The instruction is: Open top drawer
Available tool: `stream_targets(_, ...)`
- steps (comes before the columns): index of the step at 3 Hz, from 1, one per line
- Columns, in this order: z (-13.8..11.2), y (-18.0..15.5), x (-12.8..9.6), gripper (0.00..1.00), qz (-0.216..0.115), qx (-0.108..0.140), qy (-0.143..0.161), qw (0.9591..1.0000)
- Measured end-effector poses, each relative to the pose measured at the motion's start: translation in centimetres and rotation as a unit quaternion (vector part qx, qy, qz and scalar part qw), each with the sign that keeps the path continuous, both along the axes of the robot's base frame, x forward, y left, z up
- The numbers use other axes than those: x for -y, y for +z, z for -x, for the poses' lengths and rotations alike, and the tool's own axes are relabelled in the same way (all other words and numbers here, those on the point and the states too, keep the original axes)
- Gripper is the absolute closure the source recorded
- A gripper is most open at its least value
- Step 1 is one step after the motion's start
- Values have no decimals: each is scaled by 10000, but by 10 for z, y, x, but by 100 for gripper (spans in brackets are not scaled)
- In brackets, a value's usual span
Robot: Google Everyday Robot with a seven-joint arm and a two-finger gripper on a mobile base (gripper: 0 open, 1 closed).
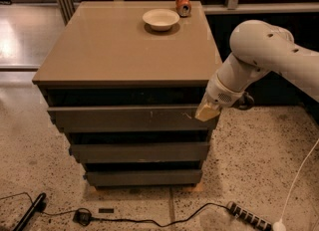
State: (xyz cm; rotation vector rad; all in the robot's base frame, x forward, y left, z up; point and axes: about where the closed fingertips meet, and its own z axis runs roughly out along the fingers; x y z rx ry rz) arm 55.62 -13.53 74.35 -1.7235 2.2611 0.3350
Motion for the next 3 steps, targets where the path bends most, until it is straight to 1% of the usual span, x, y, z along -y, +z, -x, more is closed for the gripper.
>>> stream_targets(2, 0, 0, 0, 31, 0, 0, 0, 10000)
stream_targets(3, 0, 0, 0, 0, 0, -1, 1, 10000)
